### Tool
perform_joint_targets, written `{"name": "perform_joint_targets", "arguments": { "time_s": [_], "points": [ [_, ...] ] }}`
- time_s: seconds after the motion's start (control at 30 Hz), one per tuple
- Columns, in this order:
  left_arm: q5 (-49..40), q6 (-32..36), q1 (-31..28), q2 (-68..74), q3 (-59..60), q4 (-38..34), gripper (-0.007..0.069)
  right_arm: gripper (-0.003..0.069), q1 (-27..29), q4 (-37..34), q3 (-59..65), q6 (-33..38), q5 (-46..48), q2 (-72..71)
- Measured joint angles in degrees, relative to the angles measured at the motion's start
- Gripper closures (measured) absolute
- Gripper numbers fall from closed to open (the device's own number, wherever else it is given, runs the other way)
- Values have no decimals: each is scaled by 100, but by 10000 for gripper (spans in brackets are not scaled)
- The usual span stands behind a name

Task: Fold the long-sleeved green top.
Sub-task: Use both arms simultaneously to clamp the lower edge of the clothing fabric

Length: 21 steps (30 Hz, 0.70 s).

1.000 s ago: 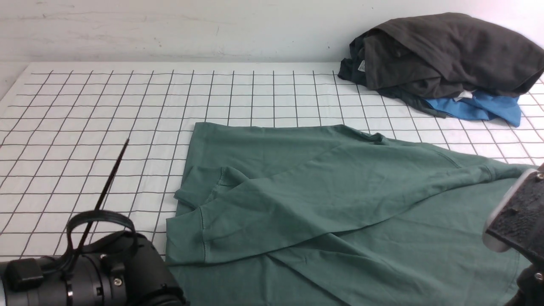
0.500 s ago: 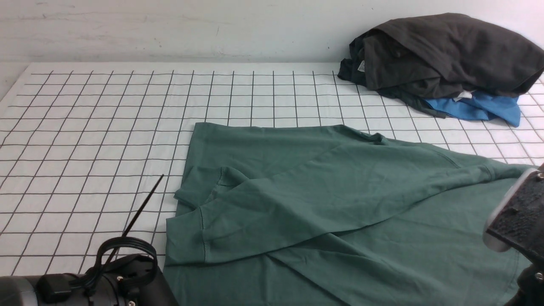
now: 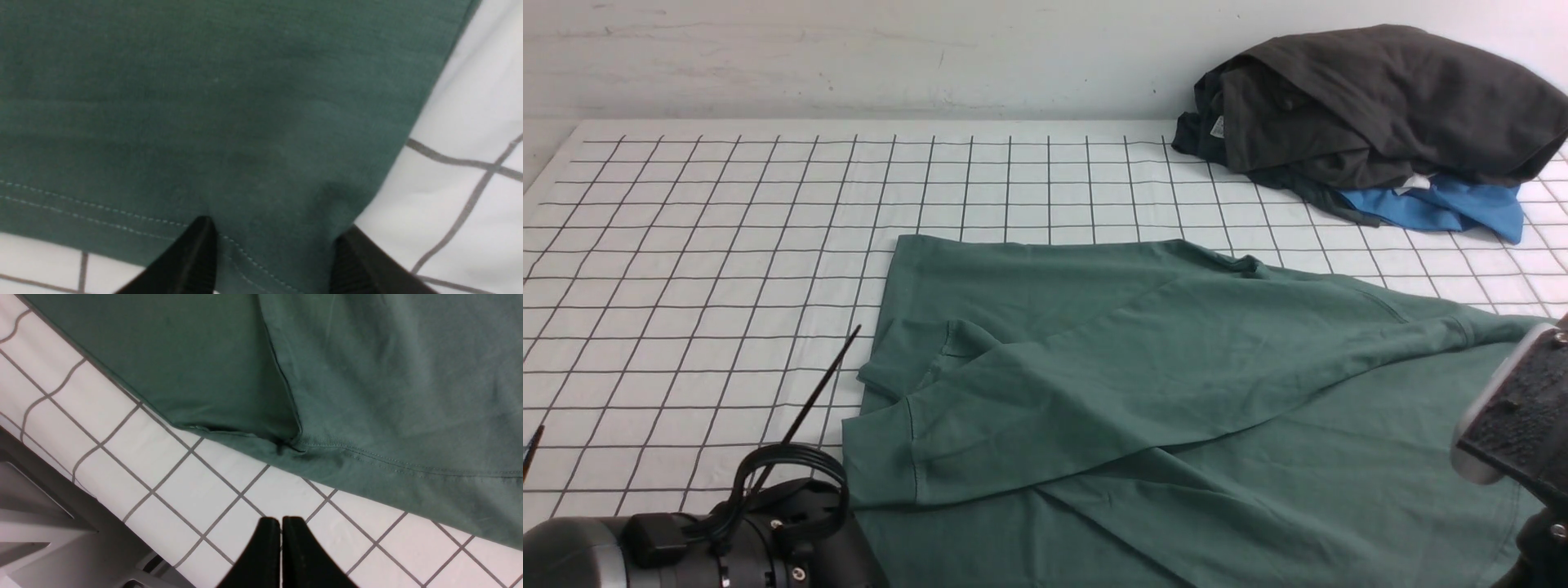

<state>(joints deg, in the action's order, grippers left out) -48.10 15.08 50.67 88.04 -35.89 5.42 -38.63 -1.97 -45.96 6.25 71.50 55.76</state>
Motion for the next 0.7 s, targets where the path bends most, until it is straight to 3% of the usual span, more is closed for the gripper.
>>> {"name": "perform_joint_targets", "arguments": {
  "time_s": [0.6,0.7],
  "points": [
    [-114,-124,-132,111,-463,212,296,659,0,0,0,0,0,0],
    [-114,-124,-204,111,-463,215,330,659,0,0,0,0,0,0]
  ]
}}
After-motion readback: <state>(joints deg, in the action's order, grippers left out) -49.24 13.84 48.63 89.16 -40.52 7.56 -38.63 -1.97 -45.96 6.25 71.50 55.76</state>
